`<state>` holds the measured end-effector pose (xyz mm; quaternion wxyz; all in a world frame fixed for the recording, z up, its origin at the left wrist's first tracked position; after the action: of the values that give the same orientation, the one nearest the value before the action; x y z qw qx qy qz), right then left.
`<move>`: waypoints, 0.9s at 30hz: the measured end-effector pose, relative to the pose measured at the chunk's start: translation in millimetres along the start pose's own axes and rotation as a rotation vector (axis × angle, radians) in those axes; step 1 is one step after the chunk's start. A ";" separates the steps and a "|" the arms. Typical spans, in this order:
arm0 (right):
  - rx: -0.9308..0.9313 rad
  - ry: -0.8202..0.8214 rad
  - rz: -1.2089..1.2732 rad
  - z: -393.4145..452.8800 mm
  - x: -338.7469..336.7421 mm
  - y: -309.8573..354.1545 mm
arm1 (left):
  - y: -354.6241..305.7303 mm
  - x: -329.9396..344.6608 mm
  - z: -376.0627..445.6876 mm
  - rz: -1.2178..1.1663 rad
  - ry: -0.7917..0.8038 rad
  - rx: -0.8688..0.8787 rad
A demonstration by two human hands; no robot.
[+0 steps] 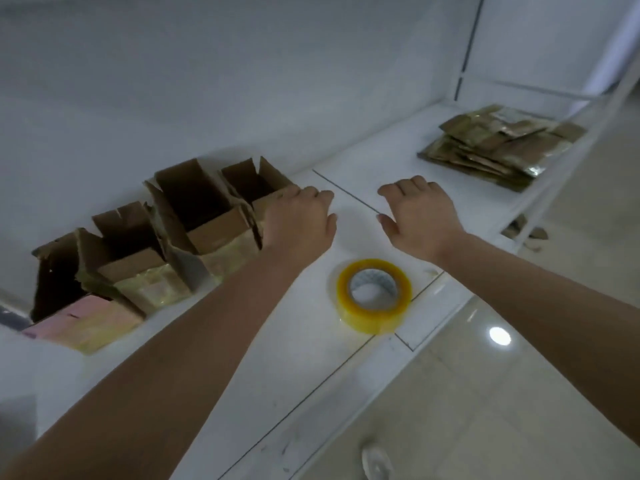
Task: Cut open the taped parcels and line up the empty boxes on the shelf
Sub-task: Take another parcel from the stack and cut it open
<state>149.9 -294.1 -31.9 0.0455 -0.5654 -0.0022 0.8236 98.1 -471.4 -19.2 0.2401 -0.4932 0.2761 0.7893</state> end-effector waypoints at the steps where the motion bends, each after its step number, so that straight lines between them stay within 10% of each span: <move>1: 0.040 0.007 -0.006 -13.3 -2.5 -10.1 | -13.9 2.4 3.3 -0.020 -0.010 0.038; 11: 0.371 0.017 -0.002 -97.5 -45.0 -134.1 | -158.5 -4.2 63.6 -0.311 -0.023 0.174; 27: 0.395 0.048 0.039 -70.8 -36.2 -348.1 | -305.3 21.8 223.3 -0.518 -0.051 -0.037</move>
<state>254.0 46.3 -4.6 0.1396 -0.5647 0.1716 0.7951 144.1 -95.3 -19.2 0.4321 -0.5318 0.1201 0.7183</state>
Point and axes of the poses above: each hand's wrist, its own z-axis towards the middle knuckle, its own x-axis out of the palm, y = z × x, the point moved 3 cm from there along z, towards the middle knuckle, and after that the axes turned 6 degrees about x, right-handed, at the moved point
